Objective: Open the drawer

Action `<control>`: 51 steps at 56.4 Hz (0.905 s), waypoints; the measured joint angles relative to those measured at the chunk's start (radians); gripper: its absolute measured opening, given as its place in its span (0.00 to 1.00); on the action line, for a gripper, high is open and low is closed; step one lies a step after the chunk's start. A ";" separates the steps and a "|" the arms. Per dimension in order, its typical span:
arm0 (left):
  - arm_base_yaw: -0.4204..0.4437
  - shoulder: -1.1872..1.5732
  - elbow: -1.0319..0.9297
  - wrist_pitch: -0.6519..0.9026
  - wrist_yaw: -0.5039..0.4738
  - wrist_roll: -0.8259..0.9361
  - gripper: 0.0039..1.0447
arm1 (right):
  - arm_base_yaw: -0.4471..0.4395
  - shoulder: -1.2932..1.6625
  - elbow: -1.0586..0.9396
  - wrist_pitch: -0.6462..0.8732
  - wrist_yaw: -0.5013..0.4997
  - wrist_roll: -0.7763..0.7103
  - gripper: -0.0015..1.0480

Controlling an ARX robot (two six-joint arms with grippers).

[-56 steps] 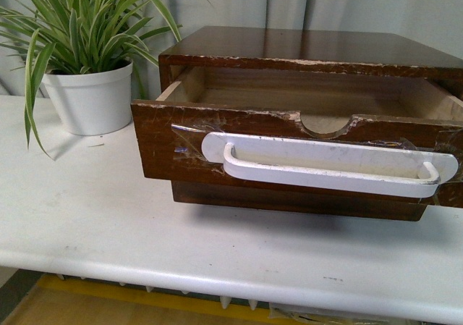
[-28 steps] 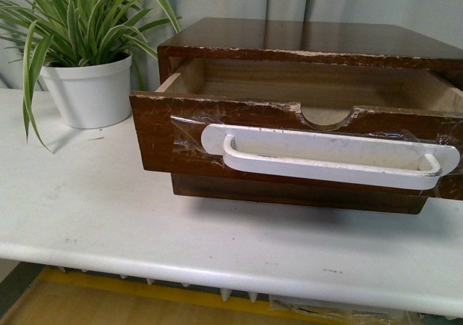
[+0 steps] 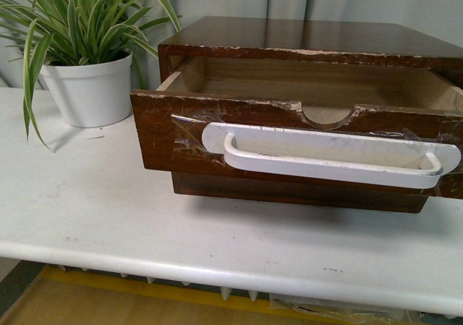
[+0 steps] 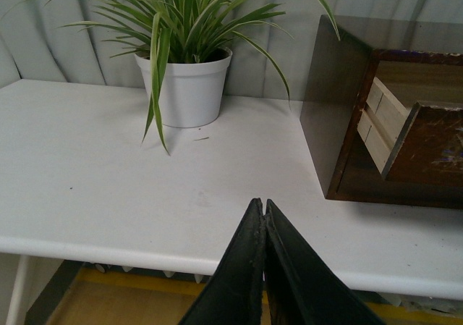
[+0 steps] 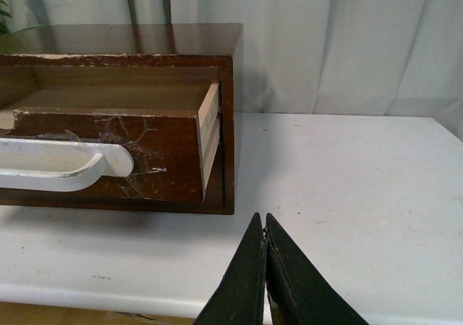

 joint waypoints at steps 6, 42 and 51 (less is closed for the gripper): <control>0.000 -0.025 0.000 -0.024 0.000 0.000 0.04 | 0.000 0.000 0.000 0.000 0.000 0.000 0.01; 0.000 -0.211 0.000 -0.217 0.000 -0.001 0.26 | 0.000 0.000 0.000 0.000 0.000 -0.001 0.22; 0.000 -0.211 0.000 -0.217 0.000 -0.001 0.52 | 0.000 0.000 0.000 0.000 0.000 -0.001 0.48</control>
